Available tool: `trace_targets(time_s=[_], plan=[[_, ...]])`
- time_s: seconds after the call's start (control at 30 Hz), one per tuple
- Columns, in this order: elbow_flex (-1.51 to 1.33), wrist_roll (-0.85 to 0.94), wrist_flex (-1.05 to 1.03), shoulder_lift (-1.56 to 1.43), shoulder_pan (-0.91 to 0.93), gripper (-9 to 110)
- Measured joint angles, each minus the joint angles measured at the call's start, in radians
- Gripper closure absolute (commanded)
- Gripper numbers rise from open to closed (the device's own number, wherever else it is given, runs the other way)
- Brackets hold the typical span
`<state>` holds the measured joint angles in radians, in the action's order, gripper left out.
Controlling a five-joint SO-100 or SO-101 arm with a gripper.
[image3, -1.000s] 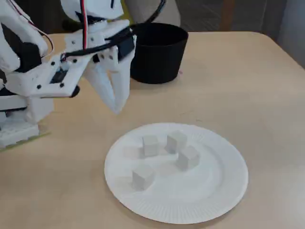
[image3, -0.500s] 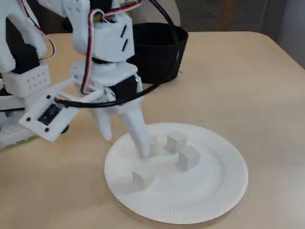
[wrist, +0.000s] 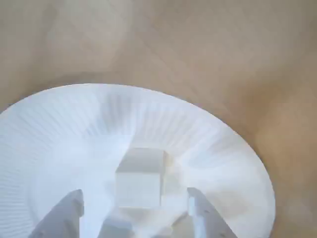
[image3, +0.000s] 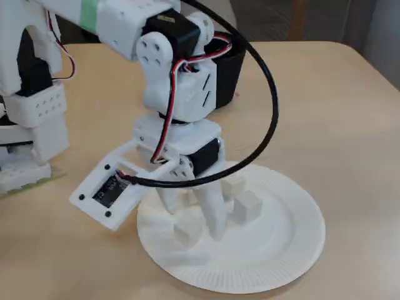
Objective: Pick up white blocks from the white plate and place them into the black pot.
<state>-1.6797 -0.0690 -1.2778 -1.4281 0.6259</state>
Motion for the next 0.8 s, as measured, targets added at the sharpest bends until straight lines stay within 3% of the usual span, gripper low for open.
trace_targets(time_s=[0.13, 0.27, 0.57, 0.8], plan=[[0.0, -0.017, 0.029, 0.043, 0.006, 85], [0.0, -0.017, 0.097, 0.063, 0.006, 104], [0.008, -0.012, 0.252, 0.041, 0.006, 104], [-0.028, -0.118, 0.497, -0.276, -0.061, 104]])
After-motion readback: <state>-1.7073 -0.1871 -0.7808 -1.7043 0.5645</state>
